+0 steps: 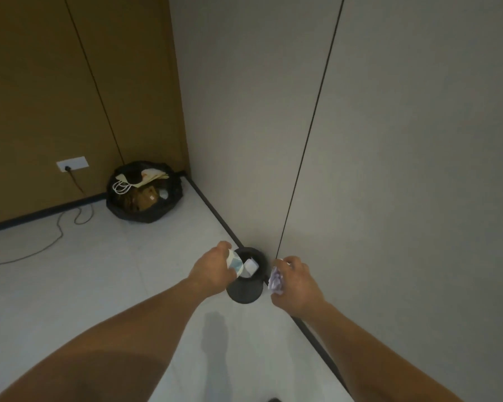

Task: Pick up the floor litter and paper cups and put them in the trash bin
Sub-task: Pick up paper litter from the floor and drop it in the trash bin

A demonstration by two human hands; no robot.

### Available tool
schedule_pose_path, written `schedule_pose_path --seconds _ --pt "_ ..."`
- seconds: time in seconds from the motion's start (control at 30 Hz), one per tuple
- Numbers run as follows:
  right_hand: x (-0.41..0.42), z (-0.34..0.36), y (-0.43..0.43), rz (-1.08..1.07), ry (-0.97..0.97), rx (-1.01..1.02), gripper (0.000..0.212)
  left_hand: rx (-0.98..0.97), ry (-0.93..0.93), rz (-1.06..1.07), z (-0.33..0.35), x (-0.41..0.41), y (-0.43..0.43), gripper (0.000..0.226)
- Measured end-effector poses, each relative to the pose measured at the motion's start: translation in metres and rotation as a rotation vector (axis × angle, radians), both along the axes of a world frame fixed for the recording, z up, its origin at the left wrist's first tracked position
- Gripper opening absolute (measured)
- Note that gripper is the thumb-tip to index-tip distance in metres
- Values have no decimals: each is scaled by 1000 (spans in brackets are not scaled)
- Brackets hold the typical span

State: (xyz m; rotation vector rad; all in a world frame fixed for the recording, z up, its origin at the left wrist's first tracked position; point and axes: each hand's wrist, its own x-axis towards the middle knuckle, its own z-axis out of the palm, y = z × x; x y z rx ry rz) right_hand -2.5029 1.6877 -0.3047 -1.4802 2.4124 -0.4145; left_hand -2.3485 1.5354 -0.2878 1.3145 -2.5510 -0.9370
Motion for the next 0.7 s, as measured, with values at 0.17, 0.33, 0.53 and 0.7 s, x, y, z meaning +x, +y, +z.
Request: schedule_pose_path --seconds 0.17,0.33,0.53,0.7 --pt "-63 -15 -77 -26 3 12 69 19 -20 -63 -9 -64 -70 62" --pt "-125 -22 -166 -14 -52 20 75 19 -65 -29 -9 -112 -146 65" --pt "-176 -36 -245 -4 -59 40 76 89 -72 -22 -20 -166 -221 62" --pt "-197 -68 -301 -40 -95 102 77 130 -91 -125 -60 -208 -282 58"
